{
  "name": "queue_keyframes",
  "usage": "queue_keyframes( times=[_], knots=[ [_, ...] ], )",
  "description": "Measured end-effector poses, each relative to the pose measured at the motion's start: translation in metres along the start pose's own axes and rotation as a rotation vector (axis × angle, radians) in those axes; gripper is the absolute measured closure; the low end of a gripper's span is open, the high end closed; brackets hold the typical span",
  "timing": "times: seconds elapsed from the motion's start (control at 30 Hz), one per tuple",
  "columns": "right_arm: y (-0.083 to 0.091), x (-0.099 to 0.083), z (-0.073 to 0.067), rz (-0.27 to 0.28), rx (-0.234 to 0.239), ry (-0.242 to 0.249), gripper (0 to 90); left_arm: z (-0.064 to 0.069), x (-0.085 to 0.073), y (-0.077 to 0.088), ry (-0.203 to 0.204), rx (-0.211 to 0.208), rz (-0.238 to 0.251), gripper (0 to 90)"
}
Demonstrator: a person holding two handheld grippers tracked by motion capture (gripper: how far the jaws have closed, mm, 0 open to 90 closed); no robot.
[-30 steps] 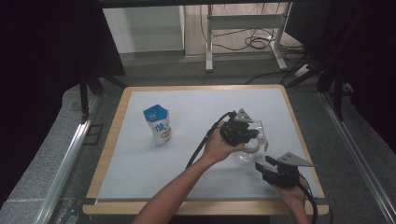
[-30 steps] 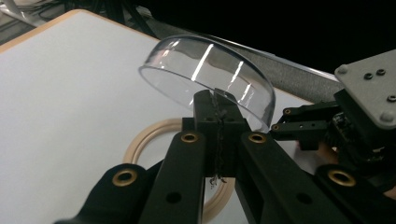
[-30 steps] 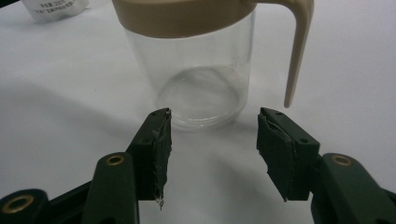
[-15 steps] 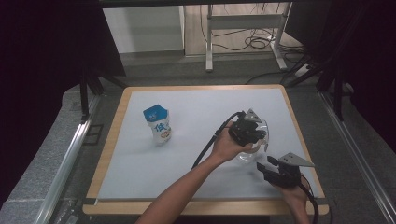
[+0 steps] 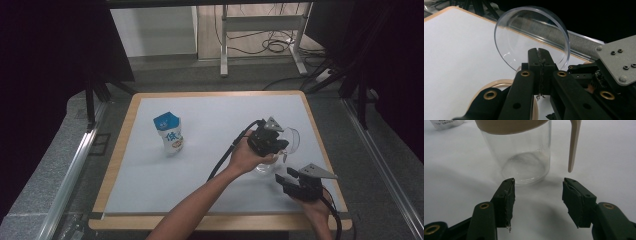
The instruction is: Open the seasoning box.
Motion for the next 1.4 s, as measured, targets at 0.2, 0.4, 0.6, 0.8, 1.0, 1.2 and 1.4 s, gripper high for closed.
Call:
queue_keyframes(
  times=[0.2,0.4,0.6,0.8,1.0,1.2,1.4],
  knots=[
    [-0.002,-0.001,0.001,-0.004,0.005,-0.003,44.0,-0.004,-0.001,0.017,-0.004,0.010,0.029,89.4],
    [-0.002,0.000,-0.005,0.002,0.027,0.000,38.0,-0.008,-0.013,0.040,-0.009,0.026,0.042,69.0],
    [-0.005,0.001,-0.015,0.016,0.043,0.026,31.2,-0.016,-0.034,0.061,0.014,0.062,0.060,43.0],
    [-0.004,0.001,-0.028,0.012,0.061,0.059,30.5,-0.025,-0.064,0.085,0.043,0.095,0.070,30.6],
    [-0.004,0.004,-0.046,0.028,0.084,0.083,31.0,-0.030,-0.097,0.112,0.082,0.125,0.088,30.0],
    [-0.005,0.007,-0.064,0.053,0.102,0.106,31.0,-0.028,-0.126,0.130,0.109,0.146,0.096,31.3],
    [-0.012,0.005,-0.084,0.047,0.136,0.132,31.1,-0.020,-0.151,0.143,0.093,0.167,0.099,31.8]
  ],
)
Point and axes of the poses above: each handheld gripper's, and its own axes: y roughly backward along the jaws, x roughly out of its top, z roughly to its right, the point moved 7 cm from there along -y, roughly forward along the jaws, and after that the axes turned 8 degrees about -y, right-handed, at the moved point
